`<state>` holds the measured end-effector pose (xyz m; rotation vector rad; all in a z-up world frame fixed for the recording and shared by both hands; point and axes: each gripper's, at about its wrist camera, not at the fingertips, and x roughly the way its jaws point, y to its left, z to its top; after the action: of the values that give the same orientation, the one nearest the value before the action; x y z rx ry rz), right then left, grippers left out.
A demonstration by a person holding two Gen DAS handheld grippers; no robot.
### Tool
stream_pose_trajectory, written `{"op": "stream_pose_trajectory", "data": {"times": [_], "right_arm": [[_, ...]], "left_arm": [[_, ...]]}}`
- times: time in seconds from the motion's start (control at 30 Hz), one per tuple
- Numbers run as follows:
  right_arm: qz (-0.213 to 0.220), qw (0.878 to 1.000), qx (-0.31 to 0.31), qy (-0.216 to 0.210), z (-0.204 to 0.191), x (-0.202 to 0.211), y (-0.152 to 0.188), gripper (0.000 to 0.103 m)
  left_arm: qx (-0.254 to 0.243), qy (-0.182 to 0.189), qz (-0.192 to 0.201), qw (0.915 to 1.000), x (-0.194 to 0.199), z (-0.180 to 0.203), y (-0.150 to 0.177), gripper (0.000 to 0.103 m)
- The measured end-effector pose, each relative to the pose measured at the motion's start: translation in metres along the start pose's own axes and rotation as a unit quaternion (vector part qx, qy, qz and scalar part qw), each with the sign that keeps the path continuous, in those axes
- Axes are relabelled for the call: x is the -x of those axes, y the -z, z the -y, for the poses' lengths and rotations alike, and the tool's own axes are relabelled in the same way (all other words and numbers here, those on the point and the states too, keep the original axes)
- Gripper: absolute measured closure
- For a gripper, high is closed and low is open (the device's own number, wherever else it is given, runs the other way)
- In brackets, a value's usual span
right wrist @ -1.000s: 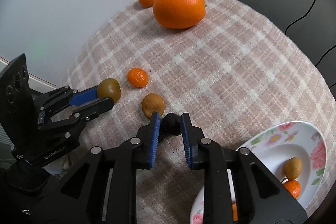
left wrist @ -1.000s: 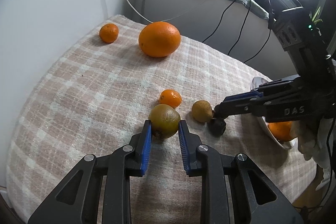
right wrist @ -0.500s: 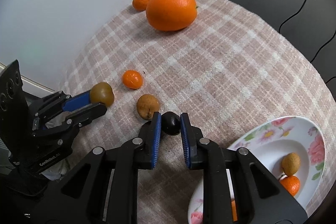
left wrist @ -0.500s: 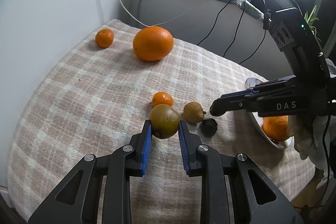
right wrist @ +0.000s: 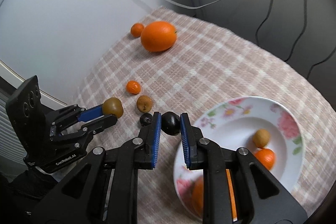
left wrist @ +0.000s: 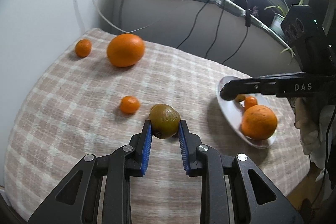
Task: Organize fruits
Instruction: 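Carry the kiwi with the left tool while the right tool carries the plum over the plate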
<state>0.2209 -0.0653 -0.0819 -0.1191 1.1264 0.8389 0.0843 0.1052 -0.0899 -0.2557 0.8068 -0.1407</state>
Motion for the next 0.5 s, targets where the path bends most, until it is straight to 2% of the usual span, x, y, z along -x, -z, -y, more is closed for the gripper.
{"op": "stream_pose_trajectory", "data": {"times": [0.33,0.5], "right_arm": [[0.067,0.997,-0.029,0.036,0.034,0.063,0.028,0.084],[0.083,0.994,-0.041,0.055,0.048,0.082,0.048,0.084]], "left_arm": [[-0.018,0.022,0.0,0.9996,-0.004,0.031,-0.004,0.08],[-0.026,0.034,-0.003,0.9991,-0.01,0.045,-0.005,0.08]]}}
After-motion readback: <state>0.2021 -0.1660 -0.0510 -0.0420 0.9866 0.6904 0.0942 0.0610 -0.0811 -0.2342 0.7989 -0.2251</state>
